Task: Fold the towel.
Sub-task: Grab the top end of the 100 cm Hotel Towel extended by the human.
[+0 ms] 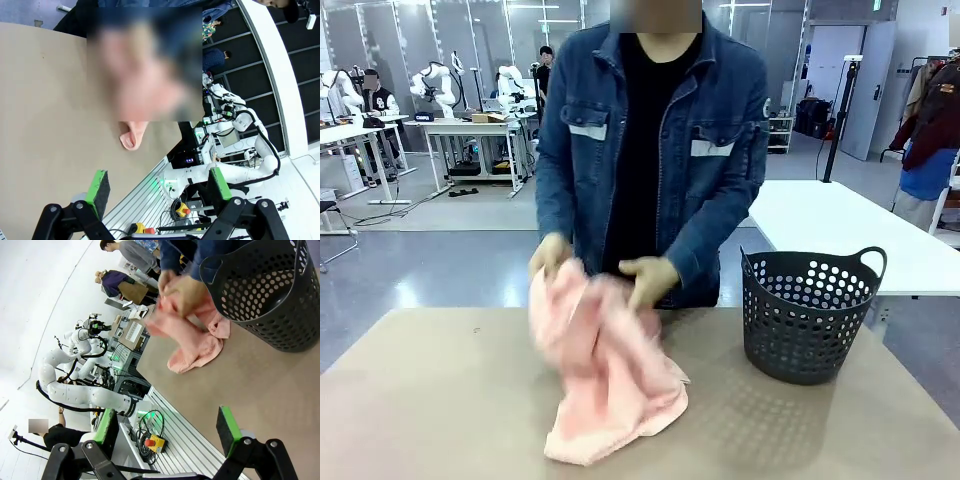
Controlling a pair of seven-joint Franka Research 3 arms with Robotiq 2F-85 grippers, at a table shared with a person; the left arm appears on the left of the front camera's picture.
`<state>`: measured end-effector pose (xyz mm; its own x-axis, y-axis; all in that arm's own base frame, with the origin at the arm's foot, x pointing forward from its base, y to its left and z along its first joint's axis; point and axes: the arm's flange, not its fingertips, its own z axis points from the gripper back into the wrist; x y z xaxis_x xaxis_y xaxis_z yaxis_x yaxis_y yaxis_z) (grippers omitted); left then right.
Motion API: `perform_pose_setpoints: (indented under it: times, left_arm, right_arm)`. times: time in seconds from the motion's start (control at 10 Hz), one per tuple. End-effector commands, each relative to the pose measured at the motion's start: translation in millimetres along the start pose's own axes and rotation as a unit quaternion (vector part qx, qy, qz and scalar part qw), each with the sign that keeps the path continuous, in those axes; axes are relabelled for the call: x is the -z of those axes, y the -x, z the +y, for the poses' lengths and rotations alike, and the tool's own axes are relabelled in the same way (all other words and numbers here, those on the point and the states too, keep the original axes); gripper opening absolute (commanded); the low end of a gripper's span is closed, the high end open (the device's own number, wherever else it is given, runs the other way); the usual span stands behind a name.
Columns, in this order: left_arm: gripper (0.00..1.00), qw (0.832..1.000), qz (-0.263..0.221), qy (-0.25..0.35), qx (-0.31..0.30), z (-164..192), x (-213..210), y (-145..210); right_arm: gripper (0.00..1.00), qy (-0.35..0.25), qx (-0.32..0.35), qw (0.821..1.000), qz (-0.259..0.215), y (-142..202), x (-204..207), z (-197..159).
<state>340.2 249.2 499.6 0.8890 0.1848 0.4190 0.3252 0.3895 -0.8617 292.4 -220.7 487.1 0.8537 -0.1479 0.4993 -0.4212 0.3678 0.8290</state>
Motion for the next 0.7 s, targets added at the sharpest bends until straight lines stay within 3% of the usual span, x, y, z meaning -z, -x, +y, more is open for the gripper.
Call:
perform_pose_setpoints:
  times: [0.0, 0.6]
  left_arm:
    - [1.0, 1.0, 0.0, 0.004, 0.002, 0.5, -0.8, 0.2]
    - [1.0, 1.0, 0.0, 0.004, 0.002, 0.5, -0.8, 0.2]
  right_arm:
    - [1.0, -0.003, -0.007, 1.0, -0.003, -2.0, -1.3, 0.8]
    - [1.0, -0.003, -0.007, 1.0, -0.003, -2.0, -1.3, 0.8]
